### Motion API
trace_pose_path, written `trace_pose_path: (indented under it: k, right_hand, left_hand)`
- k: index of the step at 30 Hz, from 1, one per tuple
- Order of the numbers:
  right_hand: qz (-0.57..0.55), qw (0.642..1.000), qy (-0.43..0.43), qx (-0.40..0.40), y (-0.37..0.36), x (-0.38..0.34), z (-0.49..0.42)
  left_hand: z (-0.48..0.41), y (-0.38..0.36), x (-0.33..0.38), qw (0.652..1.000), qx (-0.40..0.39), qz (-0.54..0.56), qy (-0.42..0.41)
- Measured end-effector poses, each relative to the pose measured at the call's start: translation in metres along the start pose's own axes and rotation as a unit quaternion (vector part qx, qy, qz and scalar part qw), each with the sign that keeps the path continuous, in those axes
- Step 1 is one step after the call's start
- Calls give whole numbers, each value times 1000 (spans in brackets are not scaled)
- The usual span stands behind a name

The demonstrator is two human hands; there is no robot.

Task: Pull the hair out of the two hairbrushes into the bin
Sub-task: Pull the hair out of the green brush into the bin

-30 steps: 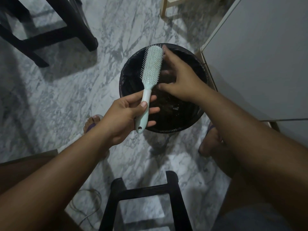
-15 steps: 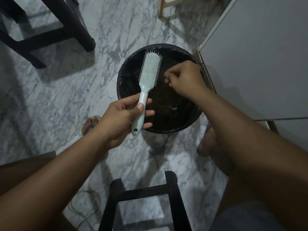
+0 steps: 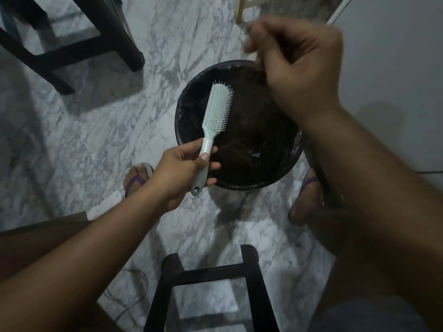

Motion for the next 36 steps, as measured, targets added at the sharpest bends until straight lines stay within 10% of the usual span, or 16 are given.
trace_pose_path:
  k: [5,8,12,17,21,26,36]
  right_hand:
    - [7,991,54,122,35,-4,1]
    - [165,977,-117,-69,2,63,11]
    - [361,726,-326,-485,-36,141,101]
    - [287,846,-268,-361,-45,117,68]
    - [334,847,-203,-361,-49,106,61]
    - [236,945,-84,-209,-44,61,33]
    - [288,929,-58,-226,-68,47,46]
  left_hand:
    - [-1,-2,5,1000,-7,11,-10]
    - [-2,-3,9,1000,-13,24,-14]
    - [-2,-7,15,999,-20,33,-18]
    - [-1,-10,15,999,-30,30,-18]
    - [0,-11,14,999,-35,30,-14]
    - [1,-13,13,998,-49,33,-12]
    - [1,-12,10,997,-62,-21,-29]
Point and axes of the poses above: each hand's wrist, its own z-axis away from the middle knuckle, its own y-axis out of the back of the hand, x = y × z, the point moved 10 cm from there along -z, towards the middle knuckle, and after that the axes turned 2 degrees about z, right-handed, at the moved point
